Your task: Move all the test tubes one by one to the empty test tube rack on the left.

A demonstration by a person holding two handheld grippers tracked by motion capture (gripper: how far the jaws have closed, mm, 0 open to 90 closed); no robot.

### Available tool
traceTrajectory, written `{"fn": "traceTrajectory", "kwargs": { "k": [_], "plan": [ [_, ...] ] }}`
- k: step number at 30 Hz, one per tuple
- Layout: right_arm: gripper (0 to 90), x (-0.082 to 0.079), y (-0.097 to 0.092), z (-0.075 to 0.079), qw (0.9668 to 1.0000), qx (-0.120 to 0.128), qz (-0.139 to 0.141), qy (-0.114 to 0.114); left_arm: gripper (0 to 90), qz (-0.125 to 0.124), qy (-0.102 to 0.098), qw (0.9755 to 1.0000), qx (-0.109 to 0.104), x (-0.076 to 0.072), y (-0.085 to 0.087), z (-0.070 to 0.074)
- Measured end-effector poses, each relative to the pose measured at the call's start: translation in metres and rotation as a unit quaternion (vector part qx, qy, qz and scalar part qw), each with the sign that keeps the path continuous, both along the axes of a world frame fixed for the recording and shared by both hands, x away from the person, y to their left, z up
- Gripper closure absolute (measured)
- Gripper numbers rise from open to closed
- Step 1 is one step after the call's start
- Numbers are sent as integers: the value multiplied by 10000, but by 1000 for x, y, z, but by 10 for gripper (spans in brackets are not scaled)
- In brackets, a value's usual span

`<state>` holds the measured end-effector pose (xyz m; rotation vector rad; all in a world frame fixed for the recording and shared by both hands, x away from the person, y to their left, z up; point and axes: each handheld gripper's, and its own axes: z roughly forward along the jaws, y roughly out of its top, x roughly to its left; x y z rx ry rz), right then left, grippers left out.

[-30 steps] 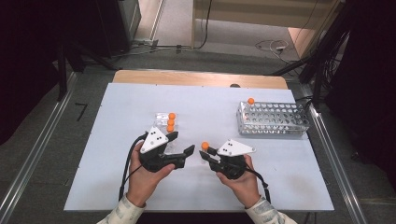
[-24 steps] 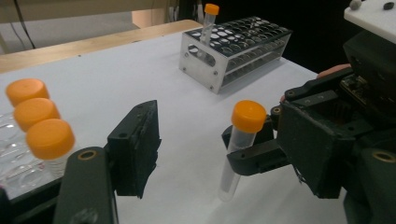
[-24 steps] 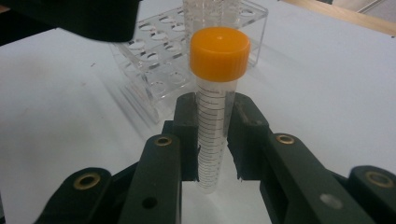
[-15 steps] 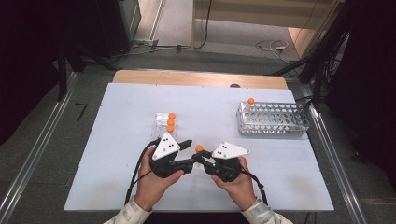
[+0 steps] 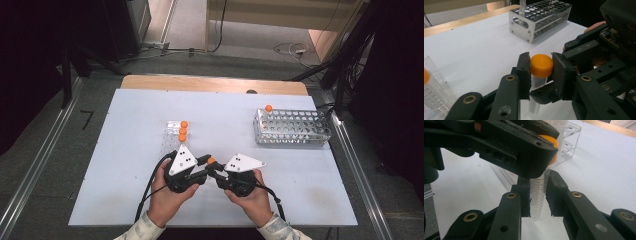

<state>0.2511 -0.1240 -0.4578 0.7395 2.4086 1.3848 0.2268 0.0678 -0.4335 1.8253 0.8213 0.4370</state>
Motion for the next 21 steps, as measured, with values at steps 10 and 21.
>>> {"fn": "traceTrajectory", "kwargs": {
  "k": [10, 21],
  "plan": [
    [472, -1, 1, 3, 9998, 171, 37, 55, 708, 42, -68, 9997, -239, -1, 9, 8],
    [295, -1, 1, 4, 9995, 296, -85, 30, 709, 386, -235, 9958, -799, 3, 46, 33]
  ]
}}
